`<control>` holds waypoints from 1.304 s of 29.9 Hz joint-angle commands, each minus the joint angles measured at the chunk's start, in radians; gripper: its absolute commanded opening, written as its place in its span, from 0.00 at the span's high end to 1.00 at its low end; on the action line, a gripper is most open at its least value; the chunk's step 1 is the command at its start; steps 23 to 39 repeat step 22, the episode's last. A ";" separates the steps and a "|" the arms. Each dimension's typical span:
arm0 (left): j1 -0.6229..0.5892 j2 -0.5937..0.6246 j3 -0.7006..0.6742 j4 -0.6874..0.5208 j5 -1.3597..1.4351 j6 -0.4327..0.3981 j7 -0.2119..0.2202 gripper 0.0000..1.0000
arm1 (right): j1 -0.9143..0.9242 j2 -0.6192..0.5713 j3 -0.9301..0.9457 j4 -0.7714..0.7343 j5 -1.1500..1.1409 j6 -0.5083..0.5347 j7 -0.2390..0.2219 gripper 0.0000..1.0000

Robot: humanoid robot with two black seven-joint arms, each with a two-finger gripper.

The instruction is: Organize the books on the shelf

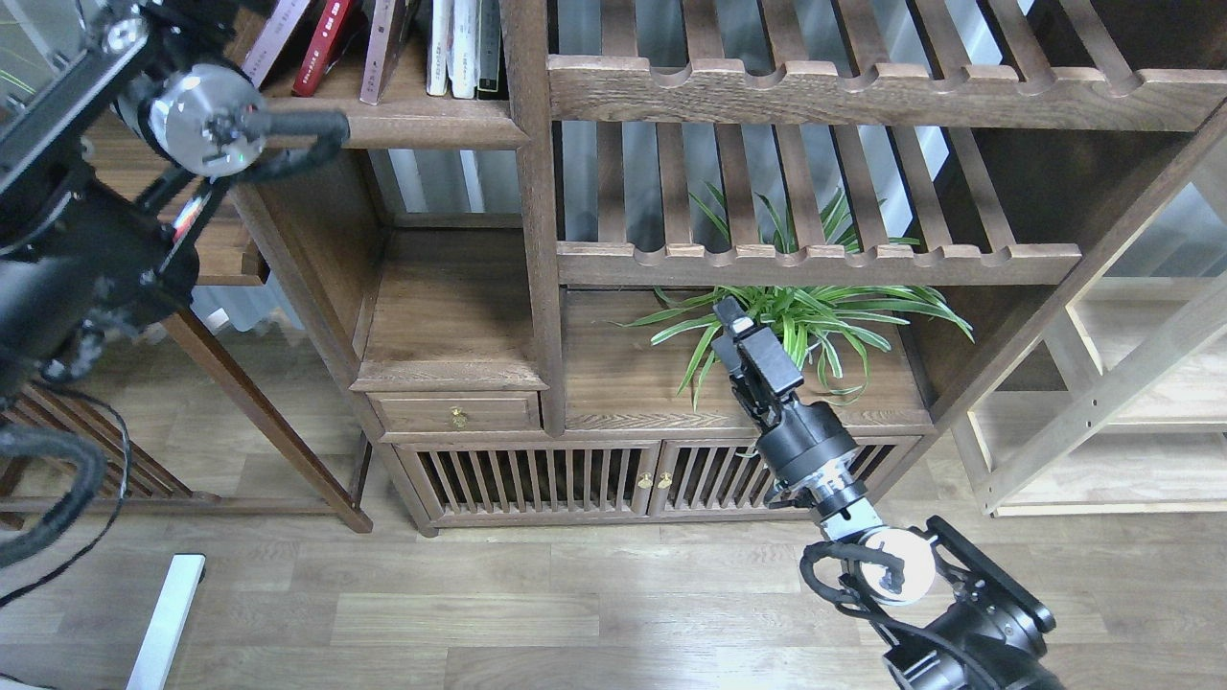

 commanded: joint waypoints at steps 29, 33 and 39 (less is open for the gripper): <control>0.290 -0.257 0.139 -0.012 -0.062 -0.192 0.188 0.01 | 0.084 0.004 0.066 0.001 0.000 0.000 0.000 0.05; 0.290 -0.257 0.139 -0.012 -0.062 -0.192 0.188 0.01 | 0.084 0.004 0.066 0.001 0.000 0.000 0.000 0.05; 0.290 -0.257 0.139 -0.012 -0.062 -0.192 0.188 0.01 | 0.084 0.004 0.066 0.001 0.000 0.000 0.000 0.05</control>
